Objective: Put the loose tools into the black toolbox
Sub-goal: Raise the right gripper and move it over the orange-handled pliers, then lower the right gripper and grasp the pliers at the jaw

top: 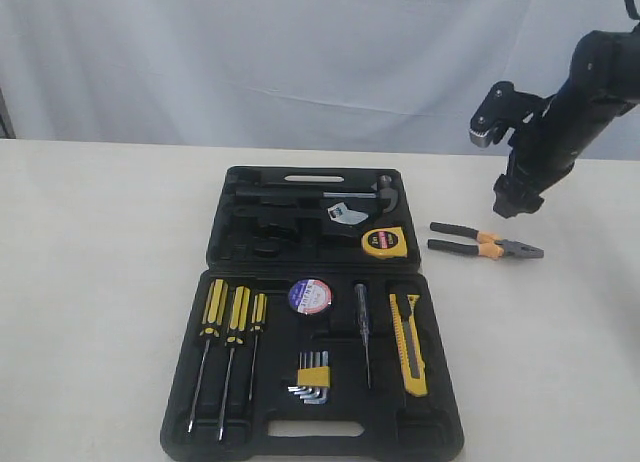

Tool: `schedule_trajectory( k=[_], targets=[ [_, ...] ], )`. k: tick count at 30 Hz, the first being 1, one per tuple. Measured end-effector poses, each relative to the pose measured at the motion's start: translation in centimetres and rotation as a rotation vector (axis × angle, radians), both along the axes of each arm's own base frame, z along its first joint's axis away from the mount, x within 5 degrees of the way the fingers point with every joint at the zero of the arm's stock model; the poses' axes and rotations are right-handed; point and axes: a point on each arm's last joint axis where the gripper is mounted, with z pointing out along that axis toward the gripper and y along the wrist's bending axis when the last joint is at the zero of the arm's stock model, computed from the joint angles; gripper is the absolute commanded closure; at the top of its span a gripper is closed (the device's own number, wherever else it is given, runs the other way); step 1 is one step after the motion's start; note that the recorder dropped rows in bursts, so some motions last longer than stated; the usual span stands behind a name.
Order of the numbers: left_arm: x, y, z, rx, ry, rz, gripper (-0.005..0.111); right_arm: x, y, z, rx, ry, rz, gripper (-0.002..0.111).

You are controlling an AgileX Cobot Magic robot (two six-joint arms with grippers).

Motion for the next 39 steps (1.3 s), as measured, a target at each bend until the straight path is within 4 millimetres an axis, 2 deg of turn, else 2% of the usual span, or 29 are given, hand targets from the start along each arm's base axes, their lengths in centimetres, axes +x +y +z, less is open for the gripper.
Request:
schedule_trajectory(
  k=[5,9,17,25,32,35,39],
  targets=[
    [0.0,0.0,0.0,0.000,0.000,0.000,0.107,0.0,0.1,-2.0,0.044,0.059,-0.010,0.035],
    [0.0,0.0,0.0,0.000,0.000,0.000,0.107,-0.5,-0.8,-2.3,0.083,0.076,-0.046,0.036],
    [0.0,0.0,0.0,0.000,0.000,0.000,0.107,-0.5,-3.0,-2.3,0.171,0.070,-0.113,0.051],
    [0.0,0.0,0.0,0.000,0.000,0.000,0.107,-0.3,-3.0,-3.3,0.209,0.108,-0.127,0.051],
    [0.0,0.0,0.0,0.000,0.000,0.000,0.107,0.1,-3.2,-3.1,0.180,0.060,-0.108,0.051],
    [0.0,0.0,0.0,0.000,0.000,0.000,0.107,0.1,-3.2,-3.1,0.180,0.072,-0.093,0.043],
    [0.0,0.0,0.0,0.000,0.000,0.000,0.107,-0.5,-2.9,-3.3,0.171,0.140,0.021,0.035]
  ],
)
